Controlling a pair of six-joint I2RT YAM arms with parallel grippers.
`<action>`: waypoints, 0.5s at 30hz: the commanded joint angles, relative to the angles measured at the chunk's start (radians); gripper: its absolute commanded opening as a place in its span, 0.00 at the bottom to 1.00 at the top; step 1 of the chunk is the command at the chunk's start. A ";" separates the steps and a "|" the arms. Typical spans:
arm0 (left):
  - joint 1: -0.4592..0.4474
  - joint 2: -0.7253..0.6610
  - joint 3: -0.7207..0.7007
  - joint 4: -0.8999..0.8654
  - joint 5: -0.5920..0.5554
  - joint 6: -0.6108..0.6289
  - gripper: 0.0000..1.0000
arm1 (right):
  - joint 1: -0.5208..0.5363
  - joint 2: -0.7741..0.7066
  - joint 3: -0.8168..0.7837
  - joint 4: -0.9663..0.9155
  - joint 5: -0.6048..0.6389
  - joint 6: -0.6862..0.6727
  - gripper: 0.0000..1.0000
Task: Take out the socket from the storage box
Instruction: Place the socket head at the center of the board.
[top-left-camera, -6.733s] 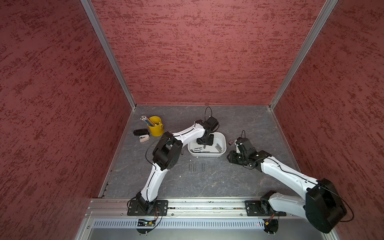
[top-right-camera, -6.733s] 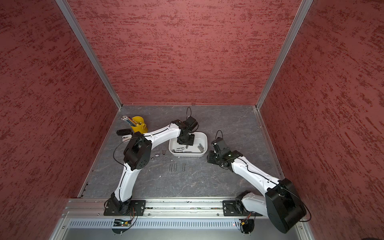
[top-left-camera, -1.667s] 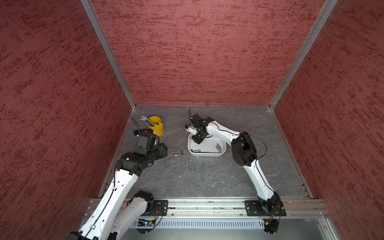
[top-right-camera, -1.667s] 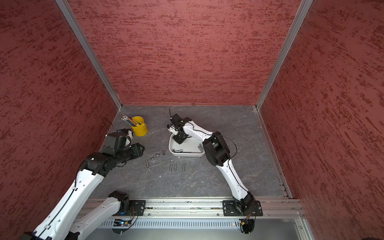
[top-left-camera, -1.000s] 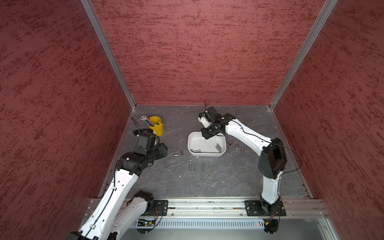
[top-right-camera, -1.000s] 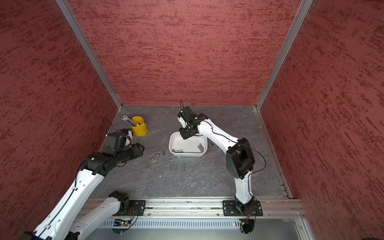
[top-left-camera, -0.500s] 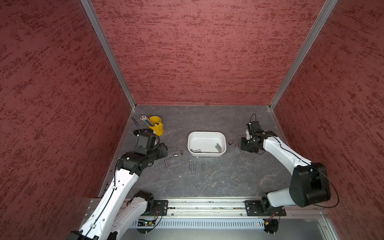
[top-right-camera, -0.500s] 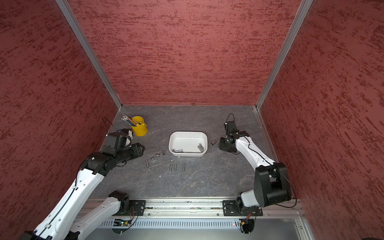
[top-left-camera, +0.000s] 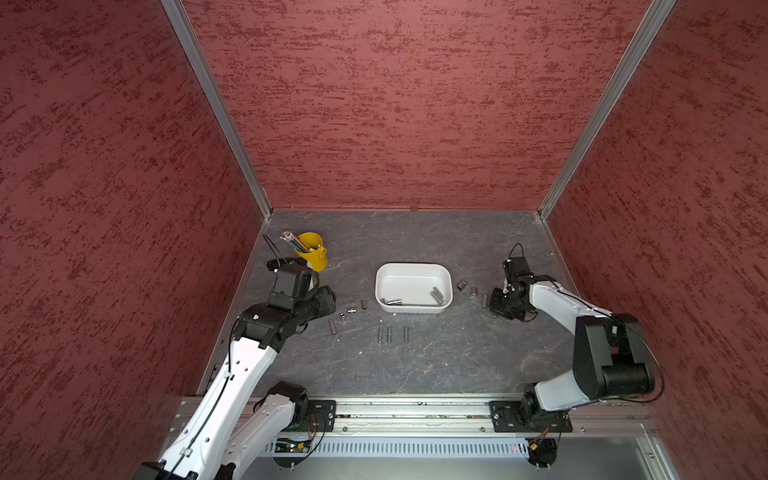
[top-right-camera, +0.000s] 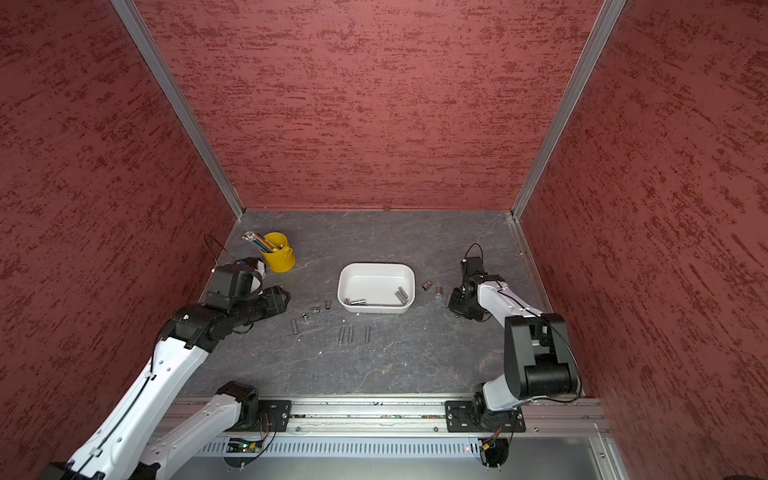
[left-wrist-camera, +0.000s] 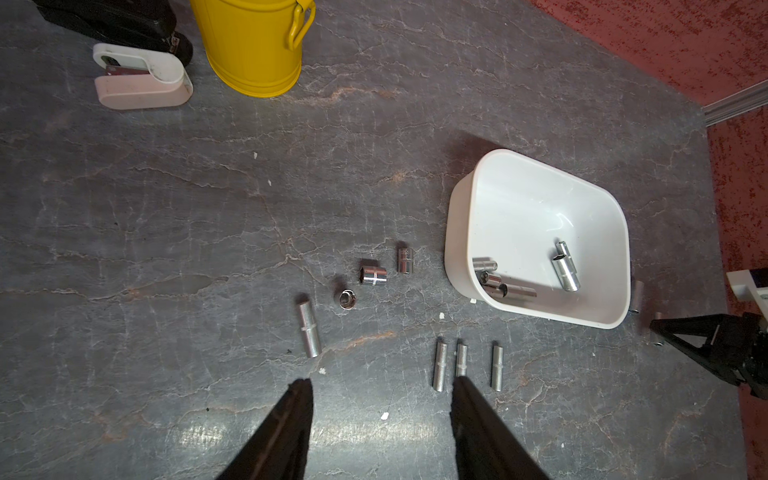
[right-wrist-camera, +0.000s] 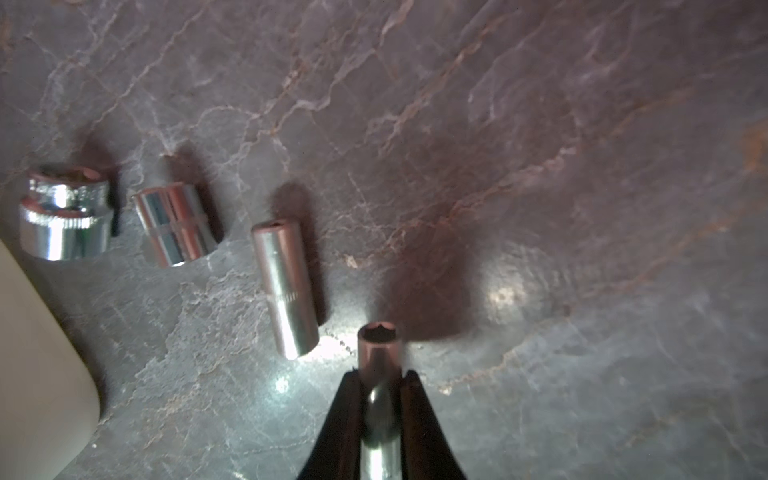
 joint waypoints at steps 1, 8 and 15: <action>0.007 0.003 -0.009 0.008 0.002 0.014 0.56 | -0.008 0.035 0.021 0.055 0.034 0.008 0.12; 0.006 0.003 -0.012 0.008 0.001 0.014 0.57 | -0.008 0.065 0.024 0.059 0.033 0.011 0.17; 0.006 0.008 -0.012 0.008 0.004 0.015 0.57 | -0.009 0.072 0.024 0.054 0.021 0.009 0.29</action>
